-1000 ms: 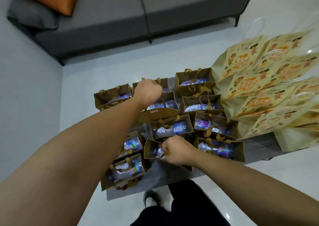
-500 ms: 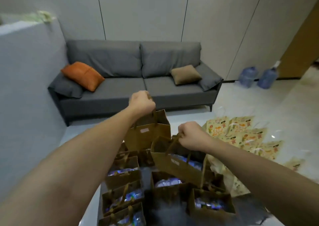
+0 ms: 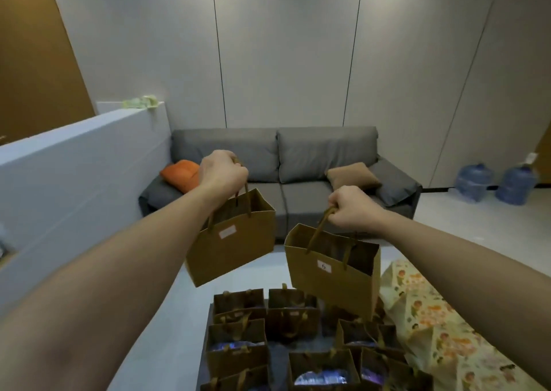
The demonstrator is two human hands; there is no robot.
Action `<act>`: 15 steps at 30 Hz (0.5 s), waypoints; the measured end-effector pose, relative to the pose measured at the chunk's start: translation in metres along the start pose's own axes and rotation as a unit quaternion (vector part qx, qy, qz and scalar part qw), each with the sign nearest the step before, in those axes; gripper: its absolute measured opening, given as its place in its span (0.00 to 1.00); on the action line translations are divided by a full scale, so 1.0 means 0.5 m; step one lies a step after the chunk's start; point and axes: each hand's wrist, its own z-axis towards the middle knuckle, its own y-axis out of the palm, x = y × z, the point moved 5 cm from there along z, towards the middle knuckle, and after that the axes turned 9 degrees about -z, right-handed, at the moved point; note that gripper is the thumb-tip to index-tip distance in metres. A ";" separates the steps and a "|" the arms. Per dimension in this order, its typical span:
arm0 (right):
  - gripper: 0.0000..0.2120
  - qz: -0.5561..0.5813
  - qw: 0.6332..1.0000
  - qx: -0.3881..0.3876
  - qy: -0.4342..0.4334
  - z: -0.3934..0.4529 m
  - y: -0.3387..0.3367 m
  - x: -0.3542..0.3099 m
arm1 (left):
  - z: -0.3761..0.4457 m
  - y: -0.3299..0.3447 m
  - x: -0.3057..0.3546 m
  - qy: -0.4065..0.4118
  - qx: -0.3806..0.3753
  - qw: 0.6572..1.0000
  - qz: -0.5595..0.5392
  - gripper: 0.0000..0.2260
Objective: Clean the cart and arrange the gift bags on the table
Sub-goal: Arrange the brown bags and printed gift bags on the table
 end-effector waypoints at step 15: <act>0.09 -0.071 0.966 -0.243 -0.042 0.069 0.412 0.114 | -0.132 0.167 -0.221 -0.134 -0.138 0.975 0.112 0.10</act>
